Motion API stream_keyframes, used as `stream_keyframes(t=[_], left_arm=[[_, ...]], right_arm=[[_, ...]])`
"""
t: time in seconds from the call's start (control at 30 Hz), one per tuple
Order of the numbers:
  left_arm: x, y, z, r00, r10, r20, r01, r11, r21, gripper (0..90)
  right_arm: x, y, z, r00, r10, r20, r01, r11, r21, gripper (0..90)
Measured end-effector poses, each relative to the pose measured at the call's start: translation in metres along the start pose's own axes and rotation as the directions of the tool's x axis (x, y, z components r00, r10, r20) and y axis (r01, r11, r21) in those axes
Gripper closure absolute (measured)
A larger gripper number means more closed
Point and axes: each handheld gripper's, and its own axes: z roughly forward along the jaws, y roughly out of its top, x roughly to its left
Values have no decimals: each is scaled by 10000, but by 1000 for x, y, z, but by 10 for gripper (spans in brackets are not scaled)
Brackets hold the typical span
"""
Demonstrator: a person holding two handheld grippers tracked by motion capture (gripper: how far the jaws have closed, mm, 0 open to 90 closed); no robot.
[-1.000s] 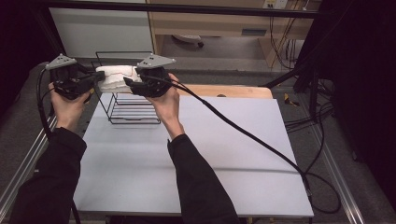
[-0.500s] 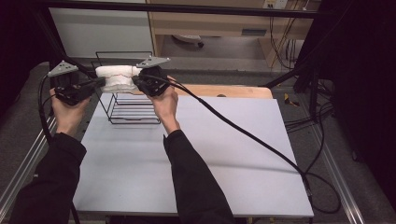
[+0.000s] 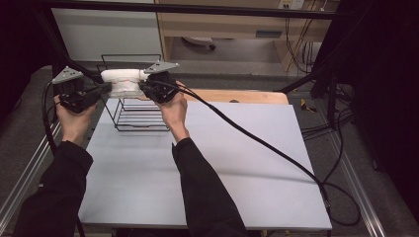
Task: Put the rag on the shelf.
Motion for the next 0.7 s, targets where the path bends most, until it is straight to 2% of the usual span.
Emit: stream_keyframes(t=[0.17,0.33,0.4,0.5,0.7], left_arm=[[-1,-1,-9,10000,89,25,-89,9999,-72,850],[-2,-8,-19,9996,33,272,-28,9998,-188,792],[-4,-13,-22,9992,21,411,-12,9998,-212,729],[-7,-23,-25,9990,146,413,-140,9998,-151,587],[-14,-49,-26,9971,138,753,-138,9999,-2,388]], right_arm=[[2,5,-12,9999,-22,-122,19,9997,-226,775],[1,6,-30,9992,240,-328,-251,9991,-329,626],[2,4,-36,9983,394,-427,-407,9987,-299,544],[2,-2,-42,9977,431,-525,-433,9991,-30,407],[2,-21,-50,9964,508,-686,-483,9981,383,184]])
